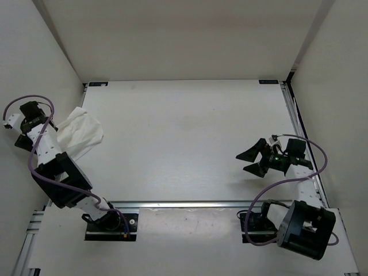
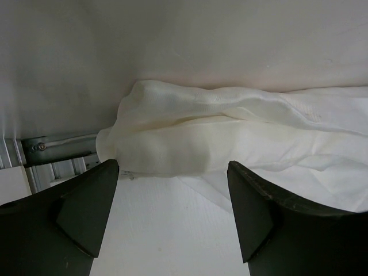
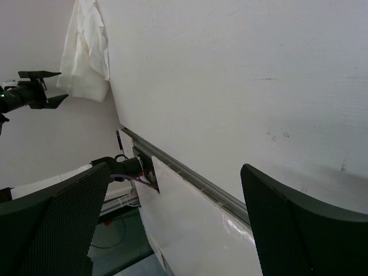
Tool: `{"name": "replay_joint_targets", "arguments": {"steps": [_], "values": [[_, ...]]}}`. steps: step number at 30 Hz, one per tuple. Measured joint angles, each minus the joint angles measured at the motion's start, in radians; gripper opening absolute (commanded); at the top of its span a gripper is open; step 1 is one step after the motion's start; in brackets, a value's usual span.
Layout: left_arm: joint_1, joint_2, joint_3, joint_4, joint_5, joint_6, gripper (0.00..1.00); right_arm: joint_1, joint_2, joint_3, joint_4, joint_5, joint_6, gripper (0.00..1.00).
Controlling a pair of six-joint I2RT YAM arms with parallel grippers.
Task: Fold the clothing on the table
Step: Move the skirt to the center of the board
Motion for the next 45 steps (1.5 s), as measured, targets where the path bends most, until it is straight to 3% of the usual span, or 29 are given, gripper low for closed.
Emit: {"name": "replay_joint_targets", "arguments": {"steps": [26, 32, 35, 38, 40, 45], "values": [[0.022, 0.01, -0.068, 0.029, -0.005, 0.009, 0.8, -0.069, -0.085, -0.074, 0.047, -0.035, 0.048, 0.99], [0.039, 0.01, -0.083, 0.042, 0.011, 0.01, 0.57, -0.085, -0.11, -0.074, 0.047, -0.044, 0.047, 0.99], [0.04, 0.01, -0.082, 0.05, 0.021, 0.008, 0.28, -0.09, -0.121, -0.075, 0.048, -0.048, 0.053, 1.0], [0.043, 0.013, -0.076, 0.053, 0.036, 0.012, 0.17, -0.089, -0.132, -0.092, 0.064, -0.051, 0.066, 0.99], [0.043, 0.015, -0.068, 0.054, 0.048, 0.01, 0.02, -0.089, -0.134, -0.103, 0.069, -0.055, 0.073, 0.99], [0.039, 0.016, -0.046, 0.057, 0.082, -0.006, 0.0, -0.09, -0.139, -0.106, 0.081, -0.065, 0.085, 0.99]]}}
